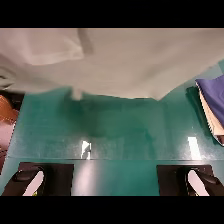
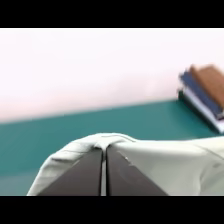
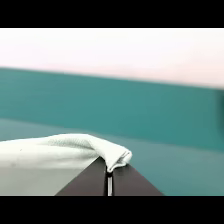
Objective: Fold the shirts.
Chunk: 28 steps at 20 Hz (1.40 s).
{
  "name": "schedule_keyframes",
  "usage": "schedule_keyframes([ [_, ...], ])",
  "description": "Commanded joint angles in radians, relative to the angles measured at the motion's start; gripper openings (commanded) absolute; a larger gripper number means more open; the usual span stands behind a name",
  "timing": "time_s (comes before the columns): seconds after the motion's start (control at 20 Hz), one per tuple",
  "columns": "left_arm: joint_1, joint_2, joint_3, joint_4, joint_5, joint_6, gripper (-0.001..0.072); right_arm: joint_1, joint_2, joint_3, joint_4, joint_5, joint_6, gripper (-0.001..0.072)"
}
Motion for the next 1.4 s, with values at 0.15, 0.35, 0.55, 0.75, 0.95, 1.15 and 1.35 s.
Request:
schedule_keyframes([
  [0.15, 0.0, -0.008, 0.189, -0.007, -0.012, -0.006, 0.0021, 0.001, -0.018, 0.317, -0.249, 0.193, 0.104, 0.0017],
  [0.35, 0.0, -0.067, -0.02, -0.056, -0.111, -0.005, 0.0021, 0.001, -0.202, 0.451, -0.238, 0.422, 0.136, 0.0017],
  [0.55, 0.0, -0.252, -0.208, -0.076, -0.207, 0.003, 0.0022, 0.029, -0.382, 0.309, -0.24, 0.486, 0.142, 0.0017],
  [0.75, -0.004, -0.497, -0.314, -0.075, -0.189, 0.041, 0.0022, 0.114, -0.597, 0.134, -0.248, 0.451, 0.141, 0.0017],
  [0.95, -0.007, -0.784, -0.324, -0.084, -0.078, 0.055, 0.0022, 0.164, -0.844, 0.127, -0.246, 0.303, 0.143, 0.0017],
  [1.15, -0.007, -0.935, -0.323, -0.096, 0.142, 0.092, 0.0023, 0.163, -1.016, 0.291, -0.244, 0.221, 0.144, 0.0017],
  [1.35, -0.004, -0.938, -0.303, -0.088, 0.133, 0.124, 0.0023, 0.163, -1.05, 0.383, -0.245, 0.235, 0.141, 0.0017],
])
